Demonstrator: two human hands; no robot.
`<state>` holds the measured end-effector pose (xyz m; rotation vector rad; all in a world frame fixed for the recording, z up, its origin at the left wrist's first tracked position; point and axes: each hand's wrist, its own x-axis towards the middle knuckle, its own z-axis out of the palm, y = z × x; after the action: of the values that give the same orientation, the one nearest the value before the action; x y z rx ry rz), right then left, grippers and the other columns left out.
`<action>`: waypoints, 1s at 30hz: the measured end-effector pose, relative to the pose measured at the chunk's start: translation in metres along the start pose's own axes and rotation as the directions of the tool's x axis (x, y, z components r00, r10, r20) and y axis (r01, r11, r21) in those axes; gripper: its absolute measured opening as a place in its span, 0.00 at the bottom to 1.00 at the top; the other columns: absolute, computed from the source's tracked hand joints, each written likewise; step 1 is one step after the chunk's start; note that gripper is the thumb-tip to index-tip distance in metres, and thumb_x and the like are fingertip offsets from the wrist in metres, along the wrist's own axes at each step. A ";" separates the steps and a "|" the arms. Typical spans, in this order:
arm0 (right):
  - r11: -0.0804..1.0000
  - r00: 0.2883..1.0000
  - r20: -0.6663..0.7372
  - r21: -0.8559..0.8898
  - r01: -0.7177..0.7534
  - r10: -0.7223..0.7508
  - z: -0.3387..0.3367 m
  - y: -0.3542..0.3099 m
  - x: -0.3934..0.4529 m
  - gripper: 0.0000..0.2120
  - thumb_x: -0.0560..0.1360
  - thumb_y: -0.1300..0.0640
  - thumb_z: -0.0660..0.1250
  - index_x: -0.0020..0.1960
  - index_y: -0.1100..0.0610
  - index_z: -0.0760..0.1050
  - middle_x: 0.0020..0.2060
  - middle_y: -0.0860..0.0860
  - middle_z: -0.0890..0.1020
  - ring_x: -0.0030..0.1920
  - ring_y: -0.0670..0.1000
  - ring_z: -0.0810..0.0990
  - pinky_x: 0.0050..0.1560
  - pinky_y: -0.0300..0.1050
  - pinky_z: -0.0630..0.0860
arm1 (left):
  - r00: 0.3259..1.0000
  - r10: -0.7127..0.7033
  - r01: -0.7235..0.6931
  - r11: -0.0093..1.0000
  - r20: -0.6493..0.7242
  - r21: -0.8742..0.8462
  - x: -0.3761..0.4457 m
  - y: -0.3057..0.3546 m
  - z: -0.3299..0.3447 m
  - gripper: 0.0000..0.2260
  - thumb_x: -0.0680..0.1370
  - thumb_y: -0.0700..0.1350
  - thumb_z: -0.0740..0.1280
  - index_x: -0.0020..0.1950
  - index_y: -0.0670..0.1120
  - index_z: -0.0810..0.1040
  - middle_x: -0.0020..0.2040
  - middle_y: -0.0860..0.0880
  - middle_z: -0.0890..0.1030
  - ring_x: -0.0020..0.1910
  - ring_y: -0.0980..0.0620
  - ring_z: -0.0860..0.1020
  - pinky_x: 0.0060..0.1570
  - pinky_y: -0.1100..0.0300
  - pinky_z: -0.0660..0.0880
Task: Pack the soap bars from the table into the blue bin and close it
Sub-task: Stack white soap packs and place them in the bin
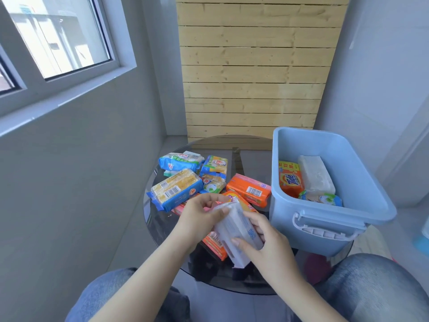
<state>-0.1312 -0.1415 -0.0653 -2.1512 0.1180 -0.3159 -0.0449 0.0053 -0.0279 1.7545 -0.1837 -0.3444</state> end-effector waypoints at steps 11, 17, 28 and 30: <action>0.990 0.987 0.155 0.141 0.011 -0.033 0.017 -0.040 0.054 0.22 0.65 0.36 0.68 0.52 0.24 0.60 0.50 0.23 0.69 0.51 0.29 0.72 0.46 0.31 0.72 | 0.988 -0.088 0.033 0.922 -0.126 -0.385 0.019 0.017 -0.047 0.04 0.75 0.37 0.69 0.46 0.45 0.80 0.40 0.47 0.82 0.30 0.57 0.82 0.25 0.63 0.77; 0.968 0.977 0.191 0.213 -0.133 0.093 0.030 -0.037 0.082 0.17 0.68 0.40 0.67 0.55 0.39 0.70 0.47 0.36 0.78 0.47 0.40 0.80 0.43 0.39 0.80 | 0.969 0.013 -0.028 0.998 -0.245 -0.056 0.035 0.014 -0.059 0.09 0.78 0.49 0.66 0.50 0.48 0.84 0.46 0.48 0.84 0.46 0.50 0.82 0.49 0.54 0.82; 0.987 0.992 -0.034 -0.101 -0.128 0.125 0.046 -0.016 0.106 0.19 0.76 0.46 0.62 0.64 0.52 0.71 0.53 0.49 0.81 0.43 0.47 0.77 0.33 0.40 0.72 | 0.956 0.006 0.140 0.868 -0.292 0.477 0.045 -0.029 -0.089 0.26 0.71 0.53 0.73 0.68 0.58 0.73 0.76 0.46 0.61 0.76 0.44 0.54 0.73 0.42 0.57; 0.983 0.992 -0.046 -0.137 -0.123 0.118 0.047 -0.014 0.109 0.20 0.76 0.46 0.62 0.65 0.52 0.71 0.53 0.49 0.81 0.42 0.46 0.76 0.30 0.38 0.70 | 0.954 0.025 0.124 0.874 -0.299 0.469 0.048 -0.031 -0.092 0.27 0.70 0.50 0.75 0.68 0.57 0.73 0.73 0.45 0.64 0.74 0.44 0.59 0.71 0.45 0.61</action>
<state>-0.0139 -0.1181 -0.0596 -2.2650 0.2987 -0.2852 0.0280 0.0822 -0.0481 2.2892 -0.0030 -0.0638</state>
